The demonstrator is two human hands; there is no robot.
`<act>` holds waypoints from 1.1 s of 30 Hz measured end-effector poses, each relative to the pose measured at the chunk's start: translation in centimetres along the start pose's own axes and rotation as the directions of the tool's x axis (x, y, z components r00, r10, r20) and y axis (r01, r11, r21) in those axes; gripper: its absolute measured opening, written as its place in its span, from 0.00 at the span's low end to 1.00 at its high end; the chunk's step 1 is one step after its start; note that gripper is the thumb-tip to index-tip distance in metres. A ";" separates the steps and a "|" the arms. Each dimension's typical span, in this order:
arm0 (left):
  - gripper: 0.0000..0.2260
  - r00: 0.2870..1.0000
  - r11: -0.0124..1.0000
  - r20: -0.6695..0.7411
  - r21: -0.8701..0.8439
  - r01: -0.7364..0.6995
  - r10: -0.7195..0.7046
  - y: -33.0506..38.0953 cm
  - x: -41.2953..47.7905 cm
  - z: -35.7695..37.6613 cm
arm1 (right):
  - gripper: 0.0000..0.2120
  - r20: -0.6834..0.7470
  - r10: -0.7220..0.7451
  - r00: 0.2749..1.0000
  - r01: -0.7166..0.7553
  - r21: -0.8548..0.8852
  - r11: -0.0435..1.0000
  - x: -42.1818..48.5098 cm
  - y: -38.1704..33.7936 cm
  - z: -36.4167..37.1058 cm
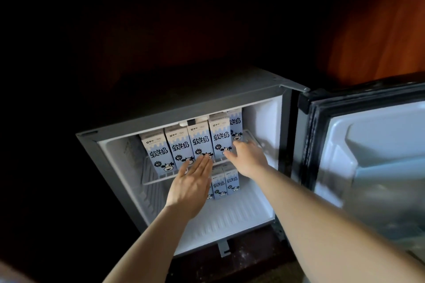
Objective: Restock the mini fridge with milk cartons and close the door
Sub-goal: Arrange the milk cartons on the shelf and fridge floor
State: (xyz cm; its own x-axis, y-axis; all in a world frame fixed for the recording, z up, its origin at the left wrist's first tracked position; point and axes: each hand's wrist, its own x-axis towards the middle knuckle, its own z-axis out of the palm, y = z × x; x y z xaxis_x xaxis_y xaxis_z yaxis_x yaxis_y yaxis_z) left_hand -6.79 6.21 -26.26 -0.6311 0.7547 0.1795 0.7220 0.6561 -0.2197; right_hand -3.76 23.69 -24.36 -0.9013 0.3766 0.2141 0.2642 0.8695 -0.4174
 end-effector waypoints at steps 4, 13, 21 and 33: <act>0.23 0.999 0.994 0.036 -0.103 -0.032 0.036 0.9 0.4 -2.5 | 0.13 0.067 0.007 0.998 -0.005 -0.034 0.999 -1.5 0.5 -1.6; 0.13 0.980 0.937 0.143 -0.338 -0.086 0.141 5.6 -0.2 -10.6 | 0.07 0.171 -0.113 0.979 0.138 -0.138 0.981 -7.0 0.8 -10.0; 0.16 0.919 0.914 0.214 -0.315 -0.255 0.330 13.3 -1.8 -15.8 | 0.12 0.266 -0.135 0.954 0.240 -0.418 0.876 -15.3 5.2 -19.0; 0.18 0.734 0.804 0.339 -0.346 -0.484 0.588 29.0 -0.2 -15.2 | 0.19 0.306 0.205 0.930 -0.045 -0.458 0.888 -24.3 18.9 -21.2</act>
State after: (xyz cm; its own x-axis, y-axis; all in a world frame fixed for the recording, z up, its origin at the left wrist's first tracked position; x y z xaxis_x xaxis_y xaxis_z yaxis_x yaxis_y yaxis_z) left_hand 18.59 25.17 -18.06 -0.1354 0.9368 -0.3227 0.9838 0.1657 0.0681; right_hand 30.44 37.70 -18.69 -0.8887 0.4309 -0.1570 0.4327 0.9012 0.0240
